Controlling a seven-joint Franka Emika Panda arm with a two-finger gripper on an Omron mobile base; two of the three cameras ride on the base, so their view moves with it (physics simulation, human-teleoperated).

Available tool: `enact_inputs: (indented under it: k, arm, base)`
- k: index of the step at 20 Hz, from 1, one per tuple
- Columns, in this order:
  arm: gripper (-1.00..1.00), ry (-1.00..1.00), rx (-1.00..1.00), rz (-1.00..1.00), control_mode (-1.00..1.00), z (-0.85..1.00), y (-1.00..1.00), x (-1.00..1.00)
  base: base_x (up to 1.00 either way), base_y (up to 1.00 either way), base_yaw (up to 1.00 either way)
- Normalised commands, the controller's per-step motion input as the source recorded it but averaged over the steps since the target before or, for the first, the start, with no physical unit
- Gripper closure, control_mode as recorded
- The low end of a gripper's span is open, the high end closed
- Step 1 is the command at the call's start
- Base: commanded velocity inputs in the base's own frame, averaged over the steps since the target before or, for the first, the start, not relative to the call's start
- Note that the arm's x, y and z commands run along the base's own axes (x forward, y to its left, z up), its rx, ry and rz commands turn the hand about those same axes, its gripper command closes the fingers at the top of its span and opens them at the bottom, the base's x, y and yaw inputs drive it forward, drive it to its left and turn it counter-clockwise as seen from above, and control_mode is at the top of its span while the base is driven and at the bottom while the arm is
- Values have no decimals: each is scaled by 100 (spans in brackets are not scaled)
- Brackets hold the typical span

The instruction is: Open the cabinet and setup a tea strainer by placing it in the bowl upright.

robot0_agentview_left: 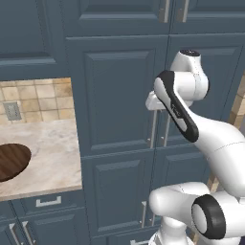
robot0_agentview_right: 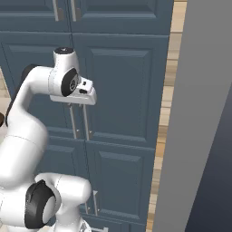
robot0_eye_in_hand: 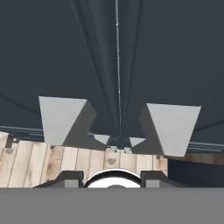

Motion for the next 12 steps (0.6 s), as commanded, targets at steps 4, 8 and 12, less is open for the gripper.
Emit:
enact_inputs:
  k: [4, 8, 12]
  arm:
    - [-100, 0, 0, 0, -100, 0, 9, 0]
    - [-100, -8, 0, -7, -100, -6, 26, 0]
    - [-100, -13, 0, -9, -100, -1, 24, 0]
  base:
    - [0, 0, 0]
    - [0, 0, 0]
    - [0, 0, 0]
